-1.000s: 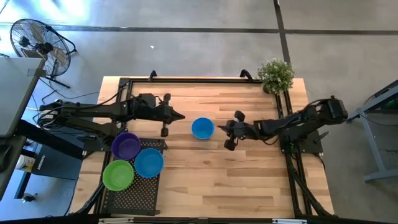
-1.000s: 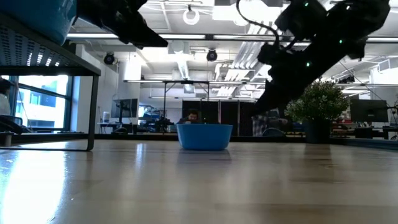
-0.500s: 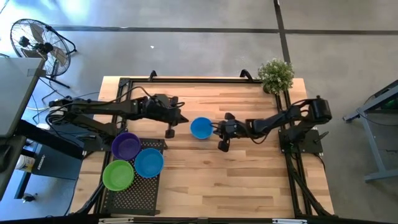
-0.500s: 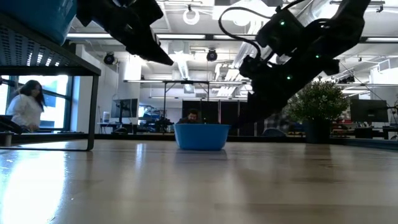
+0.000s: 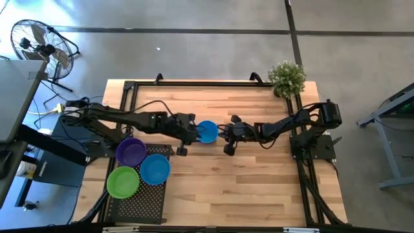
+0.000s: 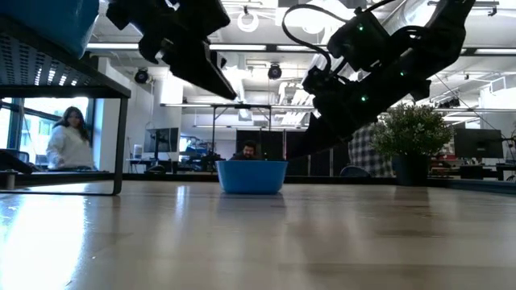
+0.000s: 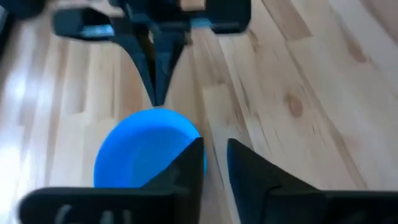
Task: Pick & Place Mini bowls
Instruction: Stack the blue bowl on the other blue bowls on the shelf
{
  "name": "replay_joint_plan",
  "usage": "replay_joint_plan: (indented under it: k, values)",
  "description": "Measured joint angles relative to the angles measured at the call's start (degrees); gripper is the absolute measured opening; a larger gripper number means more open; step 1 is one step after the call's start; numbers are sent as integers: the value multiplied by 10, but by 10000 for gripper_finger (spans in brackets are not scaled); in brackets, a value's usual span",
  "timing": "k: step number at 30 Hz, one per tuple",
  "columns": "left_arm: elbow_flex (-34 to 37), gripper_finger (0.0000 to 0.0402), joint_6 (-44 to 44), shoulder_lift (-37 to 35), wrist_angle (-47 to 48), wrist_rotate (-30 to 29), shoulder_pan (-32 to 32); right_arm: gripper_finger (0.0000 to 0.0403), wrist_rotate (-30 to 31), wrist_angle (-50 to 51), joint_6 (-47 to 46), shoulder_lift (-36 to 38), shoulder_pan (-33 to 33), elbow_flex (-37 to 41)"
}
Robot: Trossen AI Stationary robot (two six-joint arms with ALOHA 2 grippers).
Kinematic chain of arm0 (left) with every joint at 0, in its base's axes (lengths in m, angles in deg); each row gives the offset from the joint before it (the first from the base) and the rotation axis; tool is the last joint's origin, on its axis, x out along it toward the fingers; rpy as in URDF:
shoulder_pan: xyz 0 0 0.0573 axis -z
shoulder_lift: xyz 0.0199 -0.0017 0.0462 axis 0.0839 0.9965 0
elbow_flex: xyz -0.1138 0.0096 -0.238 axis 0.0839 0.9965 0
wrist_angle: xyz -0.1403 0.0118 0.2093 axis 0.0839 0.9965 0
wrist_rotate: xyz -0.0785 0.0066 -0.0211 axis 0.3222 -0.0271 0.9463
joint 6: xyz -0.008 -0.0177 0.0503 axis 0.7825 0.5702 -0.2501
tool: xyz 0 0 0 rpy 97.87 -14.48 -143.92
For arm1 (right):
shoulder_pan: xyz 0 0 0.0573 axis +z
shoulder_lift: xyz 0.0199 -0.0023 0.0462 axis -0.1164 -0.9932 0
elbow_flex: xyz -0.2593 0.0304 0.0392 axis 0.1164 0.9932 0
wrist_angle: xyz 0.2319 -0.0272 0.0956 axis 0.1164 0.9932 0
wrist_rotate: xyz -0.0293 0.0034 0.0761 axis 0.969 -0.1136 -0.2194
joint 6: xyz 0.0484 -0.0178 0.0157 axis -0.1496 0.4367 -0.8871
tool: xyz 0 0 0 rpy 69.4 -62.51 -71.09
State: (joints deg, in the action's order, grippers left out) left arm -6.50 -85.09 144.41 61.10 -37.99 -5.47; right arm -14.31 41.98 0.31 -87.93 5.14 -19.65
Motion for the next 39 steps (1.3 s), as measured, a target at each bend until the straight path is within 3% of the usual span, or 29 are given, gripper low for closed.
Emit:
replay_joint_plan:
  k: [5,10,25,28,39]
  values:
    - [-36,113,5,46,40,-19,8,2,-3,0,0,0,0,0]
    - [-65,140,21,91,51,-25,7,3,-4,4,4,0,0,0]
    - [-81,143,21,191,47,-71,6,3,-3,10,5,0,1,0]
    - [-81,143,20,195,43,-101,6,3,-2,10,5,0,1,0]
    - [-81,143,5,196,56,-99,6,3,-2,9,11,1,1,0]
